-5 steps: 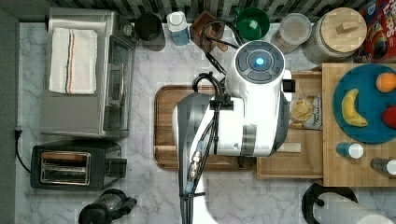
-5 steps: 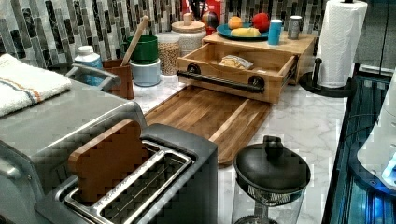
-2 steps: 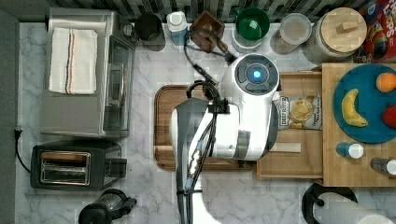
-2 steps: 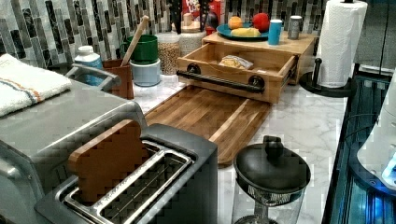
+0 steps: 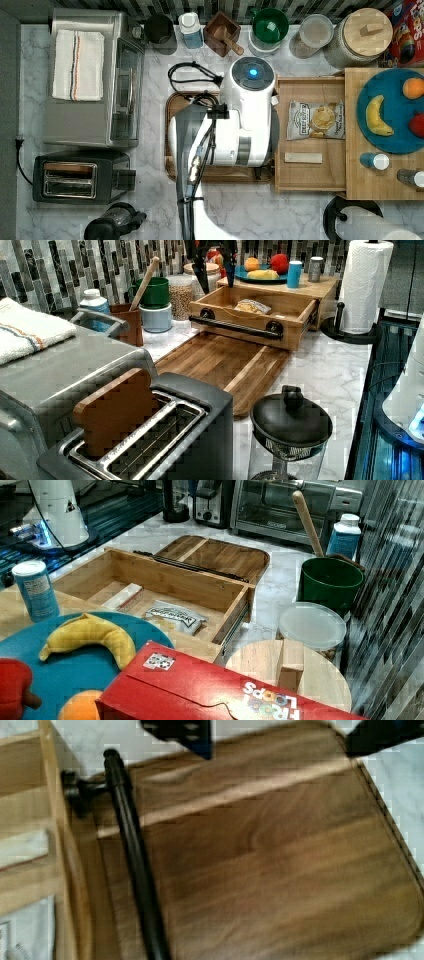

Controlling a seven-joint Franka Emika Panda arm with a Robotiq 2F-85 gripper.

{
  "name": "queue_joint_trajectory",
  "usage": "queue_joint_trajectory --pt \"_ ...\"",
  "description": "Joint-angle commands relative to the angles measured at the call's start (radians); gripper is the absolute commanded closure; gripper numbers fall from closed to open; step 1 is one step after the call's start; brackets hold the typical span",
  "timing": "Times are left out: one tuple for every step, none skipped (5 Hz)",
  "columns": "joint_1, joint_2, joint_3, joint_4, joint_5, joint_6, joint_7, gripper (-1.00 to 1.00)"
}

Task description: Close the drawer.

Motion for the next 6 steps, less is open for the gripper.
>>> queue_joint_trajectory --pt "0.032 -0.028 0.072 -0.069 -0.024 0.188 -0.180 1.00" --pt "0.020 -0.005 0.075 -0.141 -0.028 0.313 -0.226 1.00" --pt "0.022 0.021 0.068 -0.210 -0.059 0.457 -0.281 1.00" --pt "0.017 0.047 0.062 -0.228 -0.088 0.509 -0.320 1.00" --pt "0.010 0.080 0.060 -0.218 -0.134 0.516 -0.299 1.00" --pt "-0.005 0.117 0.056 -0.206 -0.106 0.520 -0.330 1.00"
